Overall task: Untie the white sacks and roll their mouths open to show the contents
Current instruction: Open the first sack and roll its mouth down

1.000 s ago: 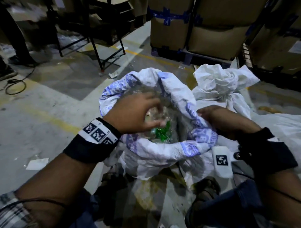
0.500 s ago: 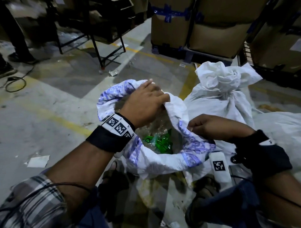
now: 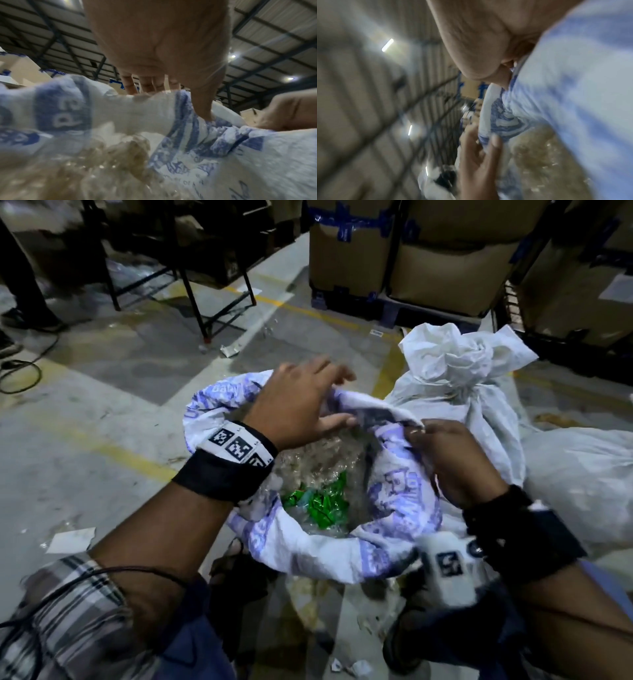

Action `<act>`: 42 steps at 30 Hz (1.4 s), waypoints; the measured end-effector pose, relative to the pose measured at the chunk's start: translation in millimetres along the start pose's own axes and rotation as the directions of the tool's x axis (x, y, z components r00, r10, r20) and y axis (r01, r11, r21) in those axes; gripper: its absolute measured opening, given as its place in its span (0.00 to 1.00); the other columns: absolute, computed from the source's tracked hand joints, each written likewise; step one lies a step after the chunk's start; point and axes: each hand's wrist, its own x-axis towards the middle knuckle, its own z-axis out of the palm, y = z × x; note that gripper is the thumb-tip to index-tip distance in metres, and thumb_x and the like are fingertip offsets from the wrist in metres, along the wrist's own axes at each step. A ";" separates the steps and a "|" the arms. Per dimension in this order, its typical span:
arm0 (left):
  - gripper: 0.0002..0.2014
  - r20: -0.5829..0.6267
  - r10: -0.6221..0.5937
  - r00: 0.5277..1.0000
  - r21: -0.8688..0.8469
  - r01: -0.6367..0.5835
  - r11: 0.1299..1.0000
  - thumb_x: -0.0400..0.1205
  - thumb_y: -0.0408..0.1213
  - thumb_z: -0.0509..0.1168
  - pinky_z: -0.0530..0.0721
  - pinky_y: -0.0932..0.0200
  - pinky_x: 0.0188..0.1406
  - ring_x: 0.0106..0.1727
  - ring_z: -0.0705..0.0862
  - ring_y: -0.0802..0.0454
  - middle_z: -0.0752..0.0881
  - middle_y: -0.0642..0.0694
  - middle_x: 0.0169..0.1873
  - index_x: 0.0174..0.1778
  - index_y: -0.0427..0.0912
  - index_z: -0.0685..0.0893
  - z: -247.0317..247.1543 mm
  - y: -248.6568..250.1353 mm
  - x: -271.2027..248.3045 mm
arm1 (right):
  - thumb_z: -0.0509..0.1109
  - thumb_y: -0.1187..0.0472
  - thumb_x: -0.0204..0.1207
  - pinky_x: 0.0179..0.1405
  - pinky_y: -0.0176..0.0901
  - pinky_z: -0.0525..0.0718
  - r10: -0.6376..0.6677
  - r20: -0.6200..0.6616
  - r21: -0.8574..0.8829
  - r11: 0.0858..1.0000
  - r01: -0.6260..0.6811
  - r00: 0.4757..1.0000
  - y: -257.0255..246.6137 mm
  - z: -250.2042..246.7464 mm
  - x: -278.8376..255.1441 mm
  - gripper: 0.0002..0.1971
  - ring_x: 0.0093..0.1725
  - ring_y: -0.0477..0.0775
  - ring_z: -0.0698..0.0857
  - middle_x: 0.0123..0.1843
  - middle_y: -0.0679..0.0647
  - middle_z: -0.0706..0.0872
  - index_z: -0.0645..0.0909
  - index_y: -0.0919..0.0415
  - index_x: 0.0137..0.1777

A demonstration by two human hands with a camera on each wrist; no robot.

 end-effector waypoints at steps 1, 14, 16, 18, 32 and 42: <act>0.30 0.001 -0.005 1.000 0.036 0.005 0.999 0.78 0.64 0.68 0.71 0.49 0.66 0.68 0.79 0.49 0.81 0.53 0.66 0.73 0.54 0.76 -1.4 -6.3 -1.5 | 0.63 0.71 0.80 0.67 0.59 0.82 0.152 0.121 0.287 0.940 -0.182 0.981 -0.2 -7.2 3.2 0.13 0.55 0.63 0.85 0.57 0.70 0.88 0.87 0.73 0.57; 0.22 0.095 -0.321 0.942 0.002 0.323 0.947 0.88 0.60 0.54 0.73 0.49 0.39 0.51 0.84 0.35 0.87 0.36 0.49 0.46 0.43 0.79 6.3 -23.5 -3.2 | 0.70 0.67 0.69 0.48 0.49 0.86 -0.310 -0.190 -0.624 0.770 0.129 0.932 1.0 -9.9 6.7 0.17 0.47 0.55 0.87 0.48 0.57 0.88 0.82 0.64 0.59; 0.24 0.070 -0.395 0.916 0.015 0.395 0.918 0.87 0.59 0.55 0.66 0.52 0.34 0.43 0.82 0.34 0.84 0.36 0.38 0.34 0.43 0.72 9.2 -15.0 -0.9 | 0.68 0.67 0.65 0.61 0.57 0.81 -0.621 -0.050 -0.759 0.533 0.375 0.782 -1.6 -1.6 -8.9 0.20 0.57 0.63 0.82 0.56 0.60 0.84 0.82 0.63 0.59; 0.27 0.107 -0.451 0.886 0.008 0.452 0.892 0.85 0.59 0.57 0.60 0.54 0.27 0.37 0.76 0.37 0.74 0.43 0.29 0.27 0.42 0.68 10.2 -5.0 0.6 | 0.69 0.61 0.70 0.59 0.55 0.80 -0.647 0.076 -0.765 0.450 0.460 0.759 -1.7 14.6 -20.3 0.16 0.58 0.63 0.82 0.55 0.58 0.85 0.84 0.60 0.58; 0.26 0.140 -0.012 0.990 0.103 -0.002 0.995 0.74 0.72 0.66 0.77 0.47 0.61 0.64 0.75 0.46 0.76 0.53 0.67 0.64 0.64 0.81 -4.5 -2.7 -8.0 | 0.67 0.72 0.79 0.38 0.47 0.79 0.224 0.140 -0.012 0.974 -0.224 0.965 13.3 -1.7 23.9 0.10 0.42 0.60 0.81 0.48 0.69 0.84 0.86 0.76 0.55; 0.24 0.255 -0.405 0.878 -0.237 0.463 0.854 0.76 0.69 0.69 0.80 0.53 0.51 0.60 0.85 0.48 0.87 0.50 0.60 0.56 0.53 0.85 10.5 -8.2 -0.2 | 0.69 0.65 0.76 0.57 0.55 0.82 0.289 0.108 0.072 0.952 -0.298 0.951 21.7 11.1 26.5 0.13 0.49 0.65 0.83 0.49 0.64 0.87 0.87 0.71 0.56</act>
